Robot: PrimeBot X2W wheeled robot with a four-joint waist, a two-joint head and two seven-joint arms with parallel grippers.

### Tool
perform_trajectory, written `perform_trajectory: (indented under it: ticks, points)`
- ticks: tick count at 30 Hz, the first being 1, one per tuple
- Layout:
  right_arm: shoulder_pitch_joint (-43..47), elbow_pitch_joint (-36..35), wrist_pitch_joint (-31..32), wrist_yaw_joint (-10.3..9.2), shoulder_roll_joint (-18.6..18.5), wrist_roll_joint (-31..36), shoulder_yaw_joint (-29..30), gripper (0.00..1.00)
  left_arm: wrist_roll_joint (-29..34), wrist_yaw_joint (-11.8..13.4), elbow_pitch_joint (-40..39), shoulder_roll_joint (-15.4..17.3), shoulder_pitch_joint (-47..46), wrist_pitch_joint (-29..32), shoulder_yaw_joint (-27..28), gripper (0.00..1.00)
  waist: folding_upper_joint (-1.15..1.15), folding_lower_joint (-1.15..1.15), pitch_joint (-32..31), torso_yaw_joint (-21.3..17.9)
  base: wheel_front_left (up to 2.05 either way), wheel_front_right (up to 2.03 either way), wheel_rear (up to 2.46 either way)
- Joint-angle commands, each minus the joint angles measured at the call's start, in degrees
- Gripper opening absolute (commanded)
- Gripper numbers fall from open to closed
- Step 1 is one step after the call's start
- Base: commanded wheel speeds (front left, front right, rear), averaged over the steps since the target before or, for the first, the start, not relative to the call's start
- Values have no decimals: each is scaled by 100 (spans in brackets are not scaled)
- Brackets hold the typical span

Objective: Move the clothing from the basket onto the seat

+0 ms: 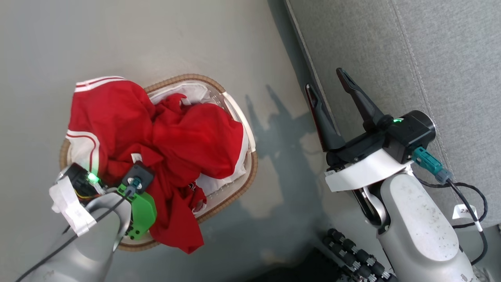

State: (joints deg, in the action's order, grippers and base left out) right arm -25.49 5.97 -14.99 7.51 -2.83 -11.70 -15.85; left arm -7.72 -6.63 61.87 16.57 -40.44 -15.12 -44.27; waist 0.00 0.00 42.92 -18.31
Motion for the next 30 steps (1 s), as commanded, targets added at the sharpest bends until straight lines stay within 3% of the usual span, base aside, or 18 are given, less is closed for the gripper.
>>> perform_trajectory:
  ticks: [1,14,20,30]
  points:
    - [-5,54,-28,-4,-19,33,32,100,-76,-30,-132,-16,140,-5,42,0,0,0,-393,197,0,0,0]
    - [535,489,-29,-4,-23,311,400,100,-365,21,-1399,-332,1307,-5,602,0,0,0,-1900,798,0,0,0]
    - [984,667,-29,-4,-23,490,590,100,-463,18,-2062,-582,1951,-6,1121,0,0,0,-2584,1035,0,0,0]
    - [1644,956,-28,-4,-23,550,666,100,-190,-56,-2981,-935,2527,-6,1724,0,0,0,-3536,1342,0,0,0]
